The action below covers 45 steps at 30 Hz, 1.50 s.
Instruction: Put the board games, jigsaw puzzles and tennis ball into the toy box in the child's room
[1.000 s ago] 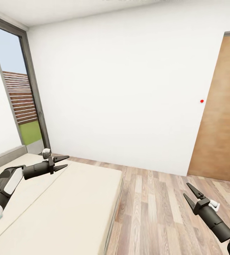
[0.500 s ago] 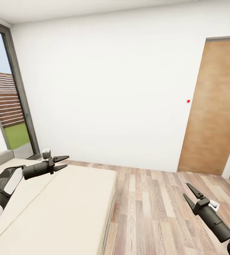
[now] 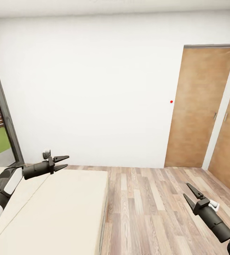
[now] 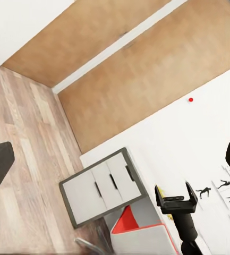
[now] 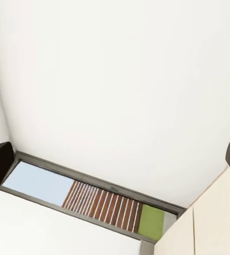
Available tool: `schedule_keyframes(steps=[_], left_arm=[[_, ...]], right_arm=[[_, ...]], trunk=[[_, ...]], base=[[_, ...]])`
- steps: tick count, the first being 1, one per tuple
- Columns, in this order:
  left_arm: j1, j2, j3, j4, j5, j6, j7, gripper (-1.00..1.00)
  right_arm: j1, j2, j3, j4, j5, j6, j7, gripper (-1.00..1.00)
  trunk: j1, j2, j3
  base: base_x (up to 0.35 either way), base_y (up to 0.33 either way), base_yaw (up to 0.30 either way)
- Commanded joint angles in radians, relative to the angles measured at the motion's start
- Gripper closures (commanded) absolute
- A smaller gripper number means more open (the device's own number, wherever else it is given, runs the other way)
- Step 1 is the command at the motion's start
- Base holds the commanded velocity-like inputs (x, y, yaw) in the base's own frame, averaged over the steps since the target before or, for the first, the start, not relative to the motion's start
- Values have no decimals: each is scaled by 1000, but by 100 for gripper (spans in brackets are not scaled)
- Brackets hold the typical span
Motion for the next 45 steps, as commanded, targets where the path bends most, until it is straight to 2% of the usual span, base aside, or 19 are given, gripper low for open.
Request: schedule_keyframes(steps=[1, 28, 45], left_arm=[[0, 0, 1, 0, -1, 4, -3, -100], [0, 0, 1, 0, -1, 4, -3, -100], [0, 0, 1, 0, -2, 4, -3, -100]], right_arm=[[-1, 0, -2, 0, -1, 6, 1, -100], [-1, -2, 1, -3, -3, 8, 8, -100], [-1, 0, 2, -3, -2, 8, 8, -100]], trunk=[[0, -1, 0], [0, -1, 4], [0, -1, 4]], base=[[-99, 194, -255], [-65, 130, -65], [-79, 235, -8]])
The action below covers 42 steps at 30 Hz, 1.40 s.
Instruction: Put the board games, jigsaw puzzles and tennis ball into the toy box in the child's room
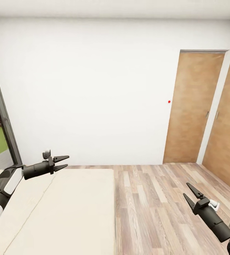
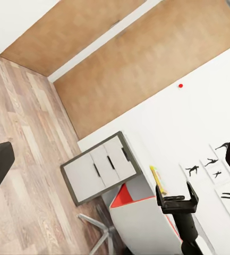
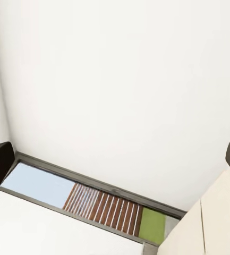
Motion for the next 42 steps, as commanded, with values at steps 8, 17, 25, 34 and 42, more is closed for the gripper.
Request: schedule_keyframes(steps=[8, 17, 25, 34, 42], left_arm=[[0, 0, 1, 1, 0, 4, -3, -100], [0, 0, 1, 1, 0, 3, -3, -100], [0, 0, 1, 1, 0, 4, -3, -100], [0, 0, 1, 1, 1, 3, -3, -100], [0, 0, 1, 1, 0, 4, -3, -100]], right_arm=[[-1, 1, -2, 0, -2, 6, 1, -100], [-1, 0, -2, 0, -2, 6, -1, -100], [-1, 0, -2, 0, -2, 6, -2, -100], [-1, 0, -2, 0, -2, 6, -2, -100], [-1, 0, -2, 0, -2, 6, -2, -100]], trunk=[[0, -1, 0], [0, -1, 0], [0, -1, 0], [0, -1, 0], [0, -1, 0]], base=[[-14, 269, 0], [-2, 273, 0], [0, 280, 0], [0, 283, 0], [0, 283, 0]])
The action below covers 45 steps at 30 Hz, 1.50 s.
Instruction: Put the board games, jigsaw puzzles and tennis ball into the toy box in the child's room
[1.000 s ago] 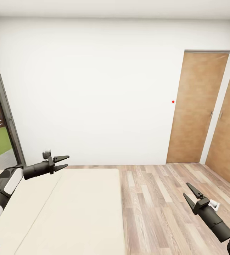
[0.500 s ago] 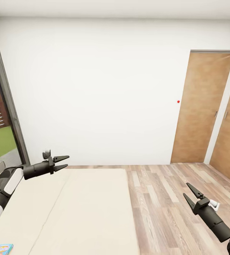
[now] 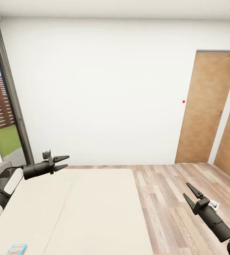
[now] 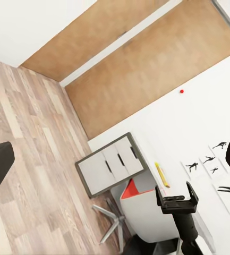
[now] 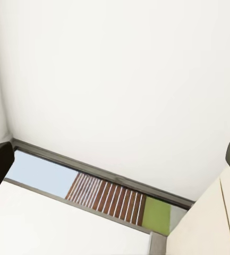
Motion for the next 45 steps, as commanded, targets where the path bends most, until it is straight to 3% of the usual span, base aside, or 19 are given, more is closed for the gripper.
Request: schedule_keyframes(steps=[1, 45], left_arm=[[0, 0, 1, 1, -1, 3, -3, -100], [0, 0, 1, 1, -1, 2, 0, -100]], right_arm=[[-1, 0, -2, 0, -2, 6, 1, -100], [-1, -1, 2, -28, 2, 5, -12, -100]], trunk=[[0, -1, 0], [0, -1, 0]], base=[[0, 283, 0], [0, 271, 0]])
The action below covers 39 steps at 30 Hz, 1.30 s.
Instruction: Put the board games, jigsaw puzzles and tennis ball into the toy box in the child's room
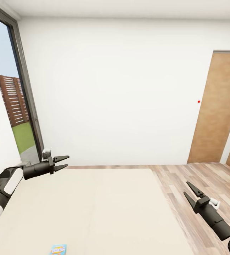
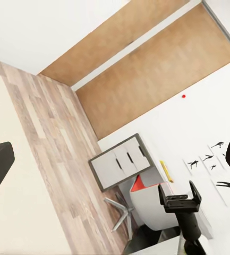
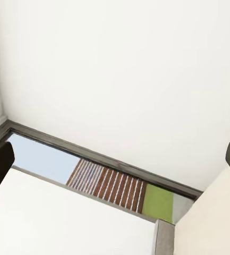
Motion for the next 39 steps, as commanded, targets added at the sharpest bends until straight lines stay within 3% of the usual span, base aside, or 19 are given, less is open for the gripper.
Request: schedule_keyframes(steps=[1, 7, 13, 14, 18, 19, 23, 24, 28, 29, 33, 34, 39], left_arm=[[0, 0, 1, 1, -1, 4, -2, -100], [0, 0, 1, 1, -1, 0, 4, -100], [0, -4, -5, 1, -2, -4, 22, -100], [0, -5, -7, 2, -4, -4, 43, -100], [0, -11, -6, 7, -16, -5, 136, -100], [-1, -18, -6, 8, -21, -6, 205, -100], [-2, -50, -1, 10, -26, -12, 372, -100], [-2, -67, 1, 11, -27, -20, 461, -100], [-3, -95, 4, 12, -28, -41, 641, -100], [-3, -109, 4, 12, -28, -54, 730, -100], [-3, -129, 5, 13, -28, -80, 898, -100], [-3, -134, 5, 14, -28, -99, 974, -100], [-3, -141, 5, 27, -26, -142, 1138, -100]], right_arm=[[-1, -1, -1, -6, -1, 6, -9, -100], [0, -6, 36, -39, 0, 12, -119, -100], [1, -1, 123, -158, 0, 13, -382, -100], [1, 1, 150, -193, 0, 13, -458, -100], [1, 4, 210, -248, -1, 13, -600, -100], [1, 4, 243, -265, -1, 12, -664, -100], [-2, 4, 313, -284, -2, 13, -768, -100], [-6, 5, 347, -289, -2, 13, -807, -100], [-10, 6, 402, -295, -2, 12, -854, -100], [-11, 6, 420, -300, -2, 10, -866, -100], [-12, 7, 441, -314, -2, 9, -880, -100], [-12, 7, 447, -322, -2, 8, -884, -100], [-13, 8, 456, -339, -2, 8, -888, -100]], trunk=[[0, -1, 0], [0, -1, 0], [0, -1, 0], [0, -1, 0], [0, -1, 0], [0, -1, 0], [0, -1, 0], [0, -1, 0], [0, -1, 0], [0, -1, 0], [0, -1, 0], [0, -1, 0], [0, -1, 0]], base=[[0, 113, 0], [0, 48, 0], [0, 9, 0], [0, 3, 0], [0, 2, 0], [0, 0, 0], [0, 0, 0], [0, 0, 0], [0, 0, 0], [0, 0, 0], [0, 0, 0], [0, 0, 0], [0, 0, 0]])
